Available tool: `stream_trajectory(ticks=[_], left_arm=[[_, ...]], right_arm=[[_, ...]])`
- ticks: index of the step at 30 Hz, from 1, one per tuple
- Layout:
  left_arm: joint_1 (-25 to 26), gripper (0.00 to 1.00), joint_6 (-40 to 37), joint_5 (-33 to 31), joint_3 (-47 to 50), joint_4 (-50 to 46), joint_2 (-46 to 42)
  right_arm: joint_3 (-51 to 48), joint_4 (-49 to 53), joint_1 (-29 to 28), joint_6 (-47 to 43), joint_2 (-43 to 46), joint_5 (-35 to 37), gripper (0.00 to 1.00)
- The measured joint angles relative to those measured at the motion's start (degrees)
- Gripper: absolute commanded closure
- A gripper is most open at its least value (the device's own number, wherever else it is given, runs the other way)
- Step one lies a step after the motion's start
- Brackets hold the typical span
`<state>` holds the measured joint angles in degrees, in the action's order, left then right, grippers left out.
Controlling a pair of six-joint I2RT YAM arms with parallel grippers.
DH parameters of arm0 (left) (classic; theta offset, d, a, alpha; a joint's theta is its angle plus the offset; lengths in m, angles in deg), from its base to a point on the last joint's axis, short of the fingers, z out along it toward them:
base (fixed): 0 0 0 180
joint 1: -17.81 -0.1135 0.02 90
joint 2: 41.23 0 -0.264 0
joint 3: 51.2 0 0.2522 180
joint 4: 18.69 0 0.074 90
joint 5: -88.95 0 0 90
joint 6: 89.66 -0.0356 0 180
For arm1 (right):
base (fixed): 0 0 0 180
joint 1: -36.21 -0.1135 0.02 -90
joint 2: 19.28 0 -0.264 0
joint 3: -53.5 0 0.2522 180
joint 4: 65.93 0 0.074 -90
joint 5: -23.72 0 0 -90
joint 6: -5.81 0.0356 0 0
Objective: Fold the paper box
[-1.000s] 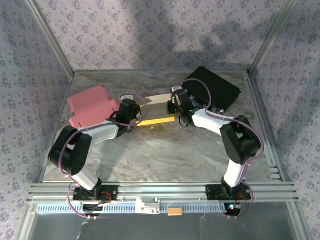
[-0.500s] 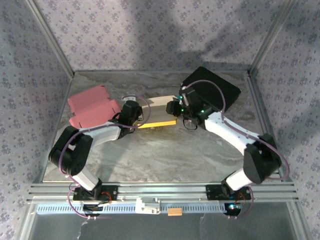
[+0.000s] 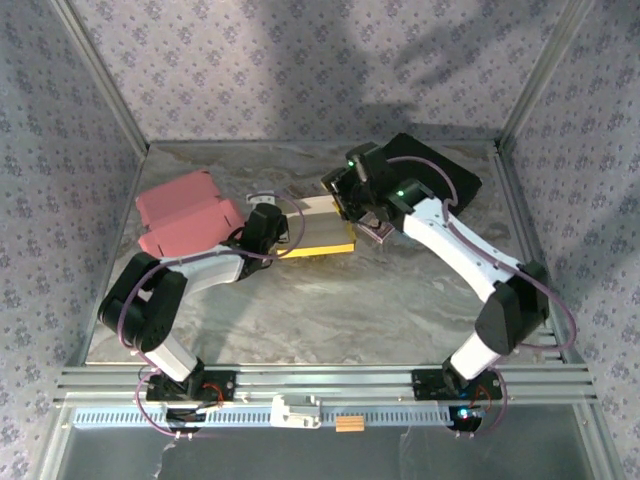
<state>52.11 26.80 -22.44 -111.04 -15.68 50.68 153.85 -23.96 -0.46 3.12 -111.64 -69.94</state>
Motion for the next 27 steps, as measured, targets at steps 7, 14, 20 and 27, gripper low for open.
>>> stream_trajectory(ticks=[7, 14, 20, 27], left_arm=[[0.7, 1.0, 0.2, -1.1, 0.9, 0.1, -0.7], [0.8, 1.0, 0.2, -1.4, 1.0, 0.0, -0.9], [0.9, 1.0, 0.4, -1.4, 1.0, -0.2, -1.2], [1.1, 1.0, 0.5, -1.8, 1.0, -0.3, -1.2]], right_arm=[[11.9, 5.5, 0.2, 10.8, -11.4, -0.7, 0.5], [14.1, 12.0, 0.9, 15.4, -13.7, -1.3, 0.52], [13.4, 13.2, 0.7, 17.4, -13.5, -1.3, 0.52], [14.4, 11.9, 2.1, 17.9, -15.6, -2.0, 0.55]])
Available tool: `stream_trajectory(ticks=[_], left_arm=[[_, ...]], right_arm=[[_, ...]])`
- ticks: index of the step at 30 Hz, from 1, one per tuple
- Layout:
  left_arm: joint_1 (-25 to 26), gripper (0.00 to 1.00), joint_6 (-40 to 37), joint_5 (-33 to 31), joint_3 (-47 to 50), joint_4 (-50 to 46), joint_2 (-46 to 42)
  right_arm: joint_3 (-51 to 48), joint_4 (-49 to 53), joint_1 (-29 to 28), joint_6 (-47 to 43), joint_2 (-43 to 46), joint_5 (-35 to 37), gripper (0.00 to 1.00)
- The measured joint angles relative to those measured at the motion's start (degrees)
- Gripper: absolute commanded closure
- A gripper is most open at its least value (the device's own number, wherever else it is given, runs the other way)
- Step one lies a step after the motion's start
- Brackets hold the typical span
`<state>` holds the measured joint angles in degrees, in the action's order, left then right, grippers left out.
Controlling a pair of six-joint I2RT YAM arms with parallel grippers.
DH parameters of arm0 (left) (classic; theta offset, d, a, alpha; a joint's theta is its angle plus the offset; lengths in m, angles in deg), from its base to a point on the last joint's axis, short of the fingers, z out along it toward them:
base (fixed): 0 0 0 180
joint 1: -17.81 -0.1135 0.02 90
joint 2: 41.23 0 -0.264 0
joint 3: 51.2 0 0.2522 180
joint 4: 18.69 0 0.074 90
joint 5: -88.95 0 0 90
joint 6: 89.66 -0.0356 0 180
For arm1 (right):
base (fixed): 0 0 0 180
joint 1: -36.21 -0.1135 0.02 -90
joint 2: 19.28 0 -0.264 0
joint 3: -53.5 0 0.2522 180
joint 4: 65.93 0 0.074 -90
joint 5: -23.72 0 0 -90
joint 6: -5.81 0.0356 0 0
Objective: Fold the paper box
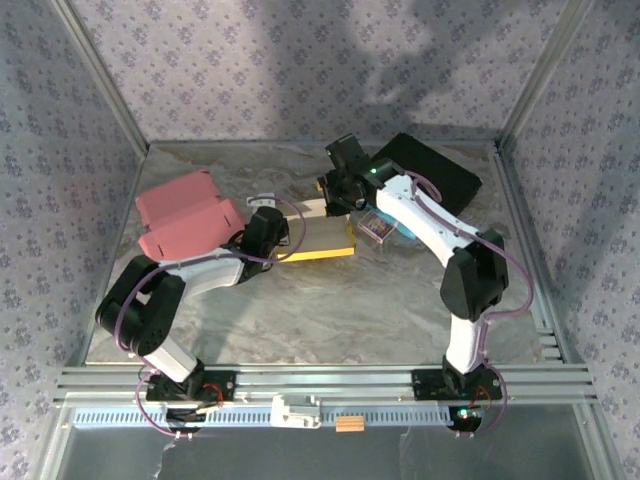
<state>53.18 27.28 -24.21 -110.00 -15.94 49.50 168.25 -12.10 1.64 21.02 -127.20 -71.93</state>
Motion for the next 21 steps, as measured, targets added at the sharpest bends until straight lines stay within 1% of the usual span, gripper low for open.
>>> stream_trajectory(ticks=[4, 9, 18, 21], left_arm=[[0.1, 1.0, 0.2, -0.1, 0.0, 0.0, 0.0], [0.4, 1.0, 0.3, -0.5, 0.0, 0.0, 0.0], [0.8, 1.0, 0.3, -0.6, 0.0, -0.4, 0.0], [1.0, 1.0, 0.4, -0.6, 0.2, -0.9, 0.0]], right_arm=[[1.0, 0.2, 1.0, -0.2, -1.9, -1.2, 0.58], [0.8, 0.6, 0.8, -0.2, -2.2, -2.8, 0.65], [-3.0, -0.9, 1.3, -1.3, -2.1, -4.7, 0.77], [-3.6, -2.3, 1.5, -1.7, -2.1, -5.0, 0.83]])
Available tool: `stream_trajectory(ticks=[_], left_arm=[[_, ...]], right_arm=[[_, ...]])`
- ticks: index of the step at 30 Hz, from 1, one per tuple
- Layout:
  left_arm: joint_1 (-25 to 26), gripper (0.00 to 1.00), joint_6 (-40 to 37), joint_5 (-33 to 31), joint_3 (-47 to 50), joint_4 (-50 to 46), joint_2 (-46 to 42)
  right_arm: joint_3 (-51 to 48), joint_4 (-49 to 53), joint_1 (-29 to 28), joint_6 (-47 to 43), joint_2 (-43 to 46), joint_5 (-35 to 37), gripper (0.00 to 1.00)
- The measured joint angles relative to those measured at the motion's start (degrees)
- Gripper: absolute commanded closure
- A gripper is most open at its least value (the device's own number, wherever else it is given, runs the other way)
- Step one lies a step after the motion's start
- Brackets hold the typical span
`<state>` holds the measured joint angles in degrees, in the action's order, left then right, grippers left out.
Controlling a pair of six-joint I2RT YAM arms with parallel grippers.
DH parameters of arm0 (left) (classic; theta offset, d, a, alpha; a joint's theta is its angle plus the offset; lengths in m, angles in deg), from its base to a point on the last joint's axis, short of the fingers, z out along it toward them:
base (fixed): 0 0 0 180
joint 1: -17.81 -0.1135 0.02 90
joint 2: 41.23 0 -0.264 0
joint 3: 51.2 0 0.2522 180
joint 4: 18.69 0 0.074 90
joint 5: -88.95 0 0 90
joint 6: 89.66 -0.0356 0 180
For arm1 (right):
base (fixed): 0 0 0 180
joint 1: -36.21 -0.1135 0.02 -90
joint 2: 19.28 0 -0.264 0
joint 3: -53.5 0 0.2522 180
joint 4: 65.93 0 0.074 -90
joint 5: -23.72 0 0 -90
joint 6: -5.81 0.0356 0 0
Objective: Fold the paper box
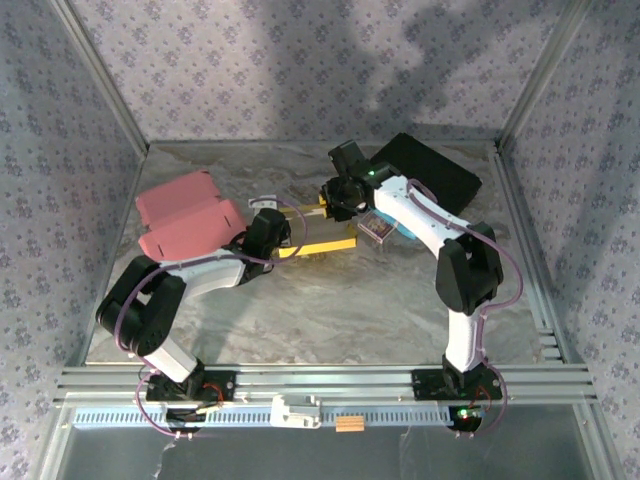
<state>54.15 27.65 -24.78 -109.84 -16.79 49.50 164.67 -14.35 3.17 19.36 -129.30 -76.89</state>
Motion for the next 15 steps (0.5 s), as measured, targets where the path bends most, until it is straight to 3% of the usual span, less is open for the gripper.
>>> stream_trajectory(ticks=[3, 5, 11, 15], left_arm=[[0.1, 0.99, 0.0, -0.2, 0.0, 0.0, 0.0], [0.1, 0.93, 0.2, -0.1, 0.0, -0.2, -0.1], [0.5, 0.71, 2.7, 0.4, 0.5, -3.6, -3.0], [1.1, 0.62, 5.8, 0.6, 3.0, -4.9, -7.9]], right_arm=[[0.0, -0.9, 0.1, -0.3, 0.2, -0.1, 0.93], [-0.2, -1.5, 0.1, 0.0, 0.5, -0.1, 1.0], [-4.8, -3.6, -0.2, 0.2, 3.0, -0.5, 1.0], [-8.2, -4.9, -0.5, 0.2, 4.9, -0.8, 1.0]])
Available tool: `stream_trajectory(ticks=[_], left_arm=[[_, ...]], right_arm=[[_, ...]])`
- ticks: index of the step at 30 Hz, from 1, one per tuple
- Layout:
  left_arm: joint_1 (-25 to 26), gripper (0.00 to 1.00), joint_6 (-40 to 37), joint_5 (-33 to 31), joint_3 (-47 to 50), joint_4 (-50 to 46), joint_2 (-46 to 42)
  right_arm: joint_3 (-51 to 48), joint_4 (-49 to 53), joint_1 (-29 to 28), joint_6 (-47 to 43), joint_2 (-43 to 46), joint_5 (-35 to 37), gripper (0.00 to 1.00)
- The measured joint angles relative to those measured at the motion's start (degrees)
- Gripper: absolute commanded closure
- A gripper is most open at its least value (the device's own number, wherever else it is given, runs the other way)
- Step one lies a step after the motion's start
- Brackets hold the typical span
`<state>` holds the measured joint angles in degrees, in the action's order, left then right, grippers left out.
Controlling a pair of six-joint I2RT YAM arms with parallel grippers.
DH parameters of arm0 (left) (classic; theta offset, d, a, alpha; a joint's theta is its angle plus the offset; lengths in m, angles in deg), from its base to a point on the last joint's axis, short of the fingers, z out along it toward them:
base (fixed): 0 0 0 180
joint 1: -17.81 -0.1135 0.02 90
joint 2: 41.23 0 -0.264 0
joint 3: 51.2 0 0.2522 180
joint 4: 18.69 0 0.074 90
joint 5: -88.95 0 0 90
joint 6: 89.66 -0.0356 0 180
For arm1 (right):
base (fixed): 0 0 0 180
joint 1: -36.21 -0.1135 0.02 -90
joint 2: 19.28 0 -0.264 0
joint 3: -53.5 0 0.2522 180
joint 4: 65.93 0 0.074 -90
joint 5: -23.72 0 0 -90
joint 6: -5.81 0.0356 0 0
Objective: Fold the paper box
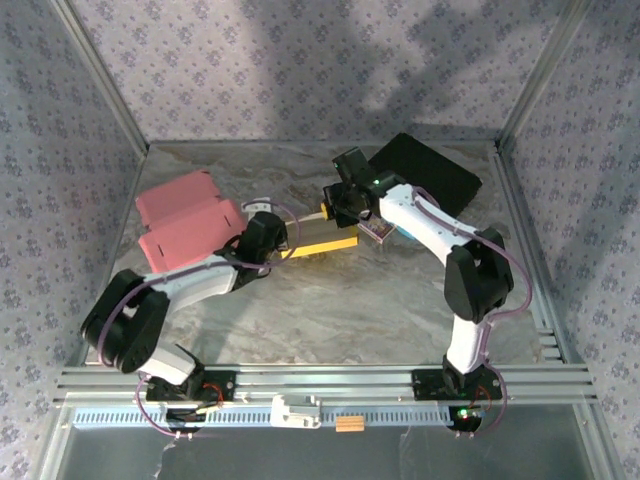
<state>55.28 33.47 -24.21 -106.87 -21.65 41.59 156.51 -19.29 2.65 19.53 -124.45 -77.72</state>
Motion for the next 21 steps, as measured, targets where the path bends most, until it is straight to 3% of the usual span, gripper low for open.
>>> stream_trajectory(ticks=[9, 16, 21], left_arm=[[2.1, 0.56, 4.7, 1.2, 5.4, -4.9, -9.6], [4.0, 0.55, 9.7, 4.7, 6.7, -14.7, -21.7], [4.3, 0.42, 15.5, 5.2, 8.2, -23.6, -33.5]], right_arm=[[-5.2, -2.0, -0.5, -0.2, 1.7, -0.2, 1.0], [-8.9, -3.4, -0.7, -1.4, 3.3, -0.4, 1.0], [-11.9, -5.1, -1.2, -1.9, 4.4, -0.4, 1.0]])
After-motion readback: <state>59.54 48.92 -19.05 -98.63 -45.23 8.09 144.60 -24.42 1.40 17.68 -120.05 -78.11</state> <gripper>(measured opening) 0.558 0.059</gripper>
